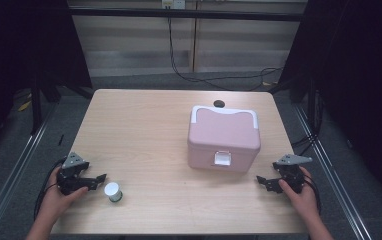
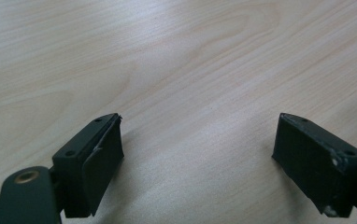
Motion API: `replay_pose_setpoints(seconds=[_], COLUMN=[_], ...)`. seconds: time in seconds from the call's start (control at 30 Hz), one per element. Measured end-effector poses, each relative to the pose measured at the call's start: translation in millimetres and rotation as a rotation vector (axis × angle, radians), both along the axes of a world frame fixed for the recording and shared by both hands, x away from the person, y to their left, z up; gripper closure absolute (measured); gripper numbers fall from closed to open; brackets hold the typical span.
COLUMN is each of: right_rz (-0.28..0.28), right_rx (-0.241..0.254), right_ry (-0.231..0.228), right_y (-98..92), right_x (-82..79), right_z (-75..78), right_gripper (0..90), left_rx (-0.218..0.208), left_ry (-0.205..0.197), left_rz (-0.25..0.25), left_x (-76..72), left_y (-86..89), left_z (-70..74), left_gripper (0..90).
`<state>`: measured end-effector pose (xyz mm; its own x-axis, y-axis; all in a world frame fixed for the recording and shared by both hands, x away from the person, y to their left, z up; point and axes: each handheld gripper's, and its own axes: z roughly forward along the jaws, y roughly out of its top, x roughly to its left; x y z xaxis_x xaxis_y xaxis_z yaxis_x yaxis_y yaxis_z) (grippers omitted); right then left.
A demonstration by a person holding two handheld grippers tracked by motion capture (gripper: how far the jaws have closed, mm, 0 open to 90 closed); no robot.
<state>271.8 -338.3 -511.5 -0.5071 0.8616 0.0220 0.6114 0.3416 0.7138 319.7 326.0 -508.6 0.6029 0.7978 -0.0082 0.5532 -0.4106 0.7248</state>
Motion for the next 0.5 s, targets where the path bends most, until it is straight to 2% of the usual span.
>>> replay_pose_setpoints(seconds=[0.27, 0.37, 0.43, 0.5], right_rz=[0.0, 0.0, 0.0, 0.0], right_rx=[0.0, -0.001, -0.001, -0.001], right_ry=[0.0, 0.0, 0.0, 0.0], right_y=[0.0, 0.0, 0.0, 0.0], right_x=[0.0, 0.0, 0.0, 0.0], right_z=[0.0, 0.0, 0.0, 0.1], right_gripper=[11.0, 11.0, 11.0, 11.0], left_rx=[0.0, -0.01, 0.002, 0.034], left_ry=[0.001, -0.001, 0.03, 0.095], left_rz=[0.001, 0.017, 0.025, 0.051], left_x=[0.0, -0.5, 1.0, 3.9], left_y=[0.1, -0.4, -0.9, -2.8], left_z=[0.1, 0.1, 3.4, 11.7], left_gripper=[15.4, 17.3, 17.8, 23.3])
